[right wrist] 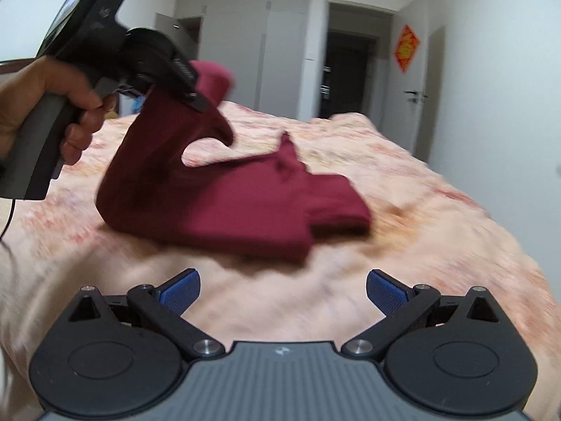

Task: Fold small clothes
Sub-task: 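Lift the held end with the left gripper and fold it over the shirt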

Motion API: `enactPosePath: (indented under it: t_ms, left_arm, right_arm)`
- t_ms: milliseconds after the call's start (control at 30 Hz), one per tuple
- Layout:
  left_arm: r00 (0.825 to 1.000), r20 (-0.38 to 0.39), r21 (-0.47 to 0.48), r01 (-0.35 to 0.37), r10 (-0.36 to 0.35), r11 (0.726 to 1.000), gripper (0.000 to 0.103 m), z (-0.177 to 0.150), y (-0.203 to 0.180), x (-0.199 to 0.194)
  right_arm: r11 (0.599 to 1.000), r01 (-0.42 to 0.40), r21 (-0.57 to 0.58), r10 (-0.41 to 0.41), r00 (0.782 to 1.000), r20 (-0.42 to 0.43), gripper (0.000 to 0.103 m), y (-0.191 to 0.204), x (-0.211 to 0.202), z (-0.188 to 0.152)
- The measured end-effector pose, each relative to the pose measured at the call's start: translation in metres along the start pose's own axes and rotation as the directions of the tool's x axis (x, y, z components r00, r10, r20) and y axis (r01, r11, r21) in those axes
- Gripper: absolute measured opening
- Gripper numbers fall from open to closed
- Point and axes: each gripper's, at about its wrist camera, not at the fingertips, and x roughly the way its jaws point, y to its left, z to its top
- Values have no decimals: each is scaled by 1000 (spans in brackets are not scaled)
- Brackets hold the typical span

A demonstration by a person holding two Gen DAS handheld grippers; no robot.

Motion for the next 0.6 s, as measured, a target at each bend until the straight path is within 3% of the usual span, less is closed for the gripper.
enactPosePath:
  t_ms: [100, 200, 367, 467, 567, 600]
  left_arm:
    - [996, -78, 42, 52, -48, 998, 16, -19, -26, 14]
    - [990, -133, 30, 56, -51, 998, 19, -30, -28, 22]
    - [980, -146, -91, 123, -135, 988, 30, -31, -19, 19]
    - [976, -145, -93, 149, -161, 985, 33, -29, -20, 16]
    - [970, -131, -120, 188, -203, 975, 55, -29, -18, 10]
    - [969, -123, -138, 198, -215, 970, 68, -28, -16, 7]
  right_arm:
    - [998, 44, 34, -43, 999, -31, 103, -15, -6, -13]
    - [996, 59, 72, -54, 996, -65, 103, -26, -8, -25]
    - [994, 70, 90, -62, 995, -84, 103, -30, -8, -32]
    - [993, 75, 87, -68, 994, -88, 103, -29, -5, -33]
    - [993, 82, 86, -74, 993, -88, 103, -26, -7, -33]
    - [993, 82, 86, -74, 993, -88, 103, -26, -7, -33]
